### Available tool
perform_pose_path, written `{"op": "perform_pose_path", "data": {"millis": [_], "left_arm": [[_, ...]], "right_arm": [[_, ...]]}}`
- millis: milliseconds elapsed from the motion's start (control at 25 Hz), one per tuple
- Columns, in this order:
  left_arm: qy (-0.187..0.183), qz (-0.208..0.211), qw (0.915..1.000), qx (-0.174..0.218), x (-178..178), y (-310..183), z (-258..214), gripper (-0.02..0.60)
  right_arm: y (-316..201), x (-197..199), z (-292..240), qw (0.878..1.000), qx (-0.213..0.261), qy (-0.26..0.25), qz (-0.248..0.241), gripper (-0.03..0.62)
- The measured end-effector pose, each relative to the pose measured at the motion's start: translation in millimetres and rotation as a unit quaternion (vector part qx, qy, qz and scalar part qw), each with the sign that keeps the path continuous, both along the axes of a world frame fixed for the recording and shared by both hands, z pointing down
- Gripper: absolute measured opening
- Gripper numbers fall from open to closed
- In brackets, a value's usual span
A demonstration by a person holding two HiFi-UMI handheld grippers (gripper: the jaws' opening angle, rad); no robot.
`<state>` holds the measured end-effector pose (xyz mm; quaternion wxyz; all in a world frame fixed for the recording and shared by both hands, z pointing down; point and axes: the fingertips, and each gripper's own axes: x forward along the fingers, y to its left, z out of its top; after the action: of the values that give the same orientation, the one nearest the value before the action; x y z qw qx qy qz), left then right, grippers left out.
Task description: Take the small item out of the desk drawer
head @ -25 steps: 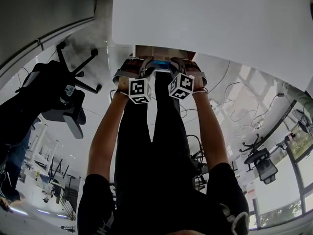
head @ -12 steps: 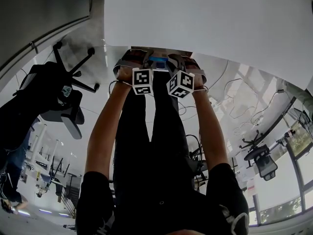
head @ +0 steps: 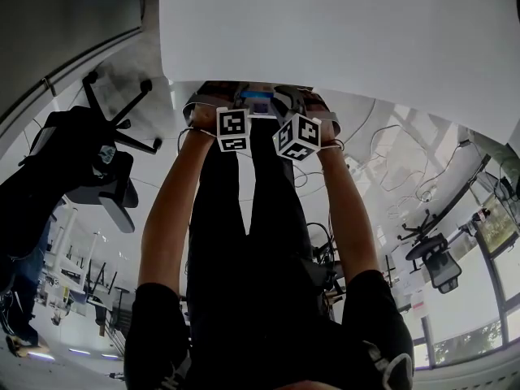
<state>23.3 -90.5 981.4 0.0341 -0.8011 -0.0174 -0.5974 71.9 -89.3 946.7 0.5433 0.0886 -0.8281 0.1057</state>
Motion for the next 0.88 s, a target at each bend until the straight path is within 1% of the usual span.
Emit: {"op": "perform_pose_path", "data": {"millis": [120, 240, 360, 440, 480, 560, 640, 760, 880], "left_arm": [[0.000, 0.004, 1.0000, 0.002, -1, 2, 1, 0.097], [-0.001, -0.012, 0.9999, 0.008, -3, 1, -1, 0.097], [0.003, -0.048, 0.9988, 0.009, -8, 1, -10, 0.097], [0.008, -0.089, 0.9959, 0.005, -12, 1, -21, 0.095], [0.012, -0.116, 0.9932, 0.001, -13, 1, -28, 0.095], [0.024, -0.171, 0.9850, -0.005, -15, -4, -43, 0.095], [0.035, -0.213, 0.9765, -0.007, -20, -8, -59, 0.095], [0.059, -0.246, 0.9673, -0.016, -26, 8, -95, 0.095], [0.089, -0.268, 0.9591, -0.010, -34, 18, -138, 0.094]], "right_arm": [[2, 0, -1, 1.000, 0.001, -0.001, 0.002, 0.124], [3, 1, -4, 1.000, 0.007, 0.002, 0.004, 0.124], [7, 1, -14, 1.000, 0.010, 0.002, 0.015, 0.124], [10, 3, -26, 0.999, 0.007, -0.004, 0.036, 0.124], [12, 4, -34, 0.999, 0.003, -0.009, 0.051, 0.124], [12, 8, -47, 0.996, -0.002, -0.018, 0.082, 0.124], [9, 9, -61, 0.993, -0.003, -0.027, 0.111, 0.124], [20, 7, -95, 0.987, -0.008, -0.038, 0.155, 0.116], [21, 3, -136, 0.979, 0.005, -0.061, 0.197, 0.104]]}}
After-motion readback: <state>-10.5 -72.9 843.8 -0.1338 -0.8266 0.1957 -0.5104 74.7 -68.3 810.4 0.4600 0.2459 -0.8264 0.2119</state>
